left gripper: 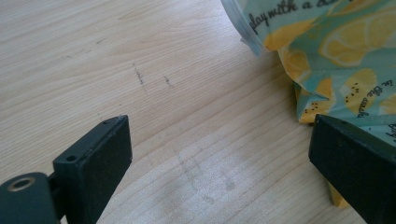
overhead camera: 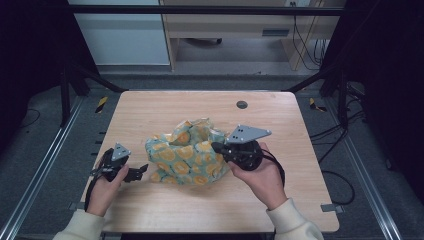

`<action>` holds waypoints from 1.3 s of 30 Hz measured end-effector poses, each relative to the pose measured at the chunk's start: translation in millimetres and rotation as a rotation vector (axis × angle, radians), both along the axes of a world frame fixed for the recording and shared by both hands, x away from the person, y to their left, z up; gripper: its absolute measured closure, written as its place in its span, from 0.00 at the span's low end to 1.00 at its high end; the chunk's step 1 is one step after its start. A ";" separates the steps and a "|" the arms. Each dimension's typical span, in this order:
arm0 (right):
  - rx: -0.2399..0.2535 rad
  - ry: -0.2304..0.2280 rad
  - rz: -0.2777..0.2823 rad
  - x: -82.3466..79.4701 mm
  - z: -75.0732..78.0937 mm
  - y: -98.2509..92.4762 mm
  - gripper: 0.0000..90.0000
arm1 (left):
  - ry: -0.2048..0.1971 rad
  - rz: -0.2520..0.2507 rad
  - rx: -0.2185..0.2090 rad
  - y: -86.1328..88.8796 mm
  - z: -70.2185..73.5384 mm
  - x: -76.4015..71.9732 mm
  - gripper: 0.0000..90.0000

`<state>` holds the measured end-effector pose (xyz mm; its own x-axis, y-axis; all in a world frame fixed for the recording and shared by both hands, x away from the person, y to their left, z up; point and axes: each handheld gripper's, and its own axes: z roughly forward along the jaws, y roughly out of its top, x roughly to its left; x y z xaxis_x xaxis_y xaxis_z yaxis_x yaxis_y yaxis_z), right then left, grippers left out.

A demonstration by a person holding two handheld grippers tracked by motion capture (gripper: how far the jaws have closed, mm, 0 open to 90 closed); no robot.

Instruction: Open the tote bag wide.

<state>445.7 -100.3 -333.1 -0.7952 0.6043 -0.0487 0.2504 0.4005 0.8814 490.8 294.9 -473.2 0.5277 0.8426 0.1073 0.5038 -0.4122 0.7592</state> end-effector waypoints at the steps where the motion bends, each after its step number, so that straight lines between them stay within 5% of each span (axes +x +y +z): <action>1: 0.000 0.000 0.000 0.0 0.0 0.0 1.00 | 0.000 0.001 0.000 0.2 0.0 0.1 0.06; 20: -0.021 0.036 0.000 -23.5 -22.3 -15.0 1.00 | 0.001 0.002 0.001 0.4 -0.4 0.2 0.06; 39: -0.063 0.183 -0.009 -29.6 -86.4 -21.5 0.97 | 0.009 -0.007 -0.008 0.0 2.9 -1.6 0.07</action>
<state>416.1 -121.8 -419.5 -0.7888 0.6119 0.0581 0.4082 0.4508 0.7938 489.2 294.8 -470.3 0.5341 0.8400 0.0956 0.5078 -0.4092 0.7581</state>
